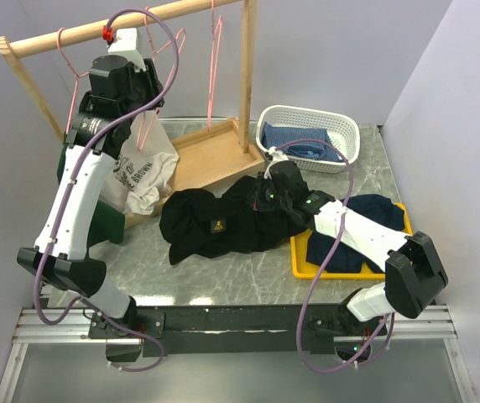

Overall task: Place the t-shirt on the hanger
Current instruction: Pick up the hanger from the clothesline, then place the T-shirt on the hanger.

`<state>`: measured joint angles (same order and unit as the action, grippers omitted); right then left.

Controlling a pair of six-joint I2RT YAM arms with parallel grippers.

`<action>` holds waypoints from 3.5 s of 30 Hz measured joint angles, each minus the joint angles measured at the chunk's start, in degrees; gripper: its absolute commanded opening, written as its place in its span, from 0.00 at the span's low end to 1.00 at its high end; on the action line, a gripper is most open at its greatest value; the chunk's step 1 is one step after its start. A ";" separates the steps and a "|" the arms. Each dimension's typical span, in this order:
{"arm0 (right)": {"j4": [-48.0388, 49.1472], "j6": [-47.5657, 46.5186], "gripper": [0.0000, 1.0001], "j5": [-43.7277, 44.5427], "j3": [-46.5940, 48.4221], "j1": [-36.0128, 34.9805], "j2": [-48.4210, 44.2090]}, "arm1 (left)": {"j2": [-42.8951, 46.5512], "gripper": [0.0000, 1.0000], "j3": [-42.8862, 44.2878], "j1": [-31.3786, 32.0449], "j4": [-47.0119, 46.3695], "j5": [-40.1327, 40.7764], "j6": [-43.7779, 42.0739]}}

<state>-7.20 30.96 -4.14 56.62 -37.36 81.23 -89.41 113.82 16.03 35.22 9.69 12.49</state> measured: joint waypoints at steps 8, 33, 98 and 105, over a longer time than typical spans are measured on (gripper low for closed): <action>0.09 -0.55 0.00 -0.35 0.00 0.00 0.00 | -1.11 0.37 -0.35 -0.61 -2.12 -1.33 -1.40; -1.11 -3.19 0.00 0.07 0.07 0.00 -0.11 | -5.53 0.01 5.46 -1.14 -2.84 -4.37 -2.67; -6.08 -5.35 0.00 9.77 0.50 -0.07 -2.86 | 49.77 0.01 -55.23 18.60 7.65 -18.93 -0.74; -6.34 -5.57 0.00 10.32 1.75 -0.11 -2.10 | 49.48 0.01 -55.54 22.93 9.51 -18.95 -0.55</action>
<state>-13.54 25.39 6.17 58.37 -37.47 79.13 -39.92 58.28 38.96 44.73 -9.26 11.94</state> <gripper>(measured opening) 0.009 0.051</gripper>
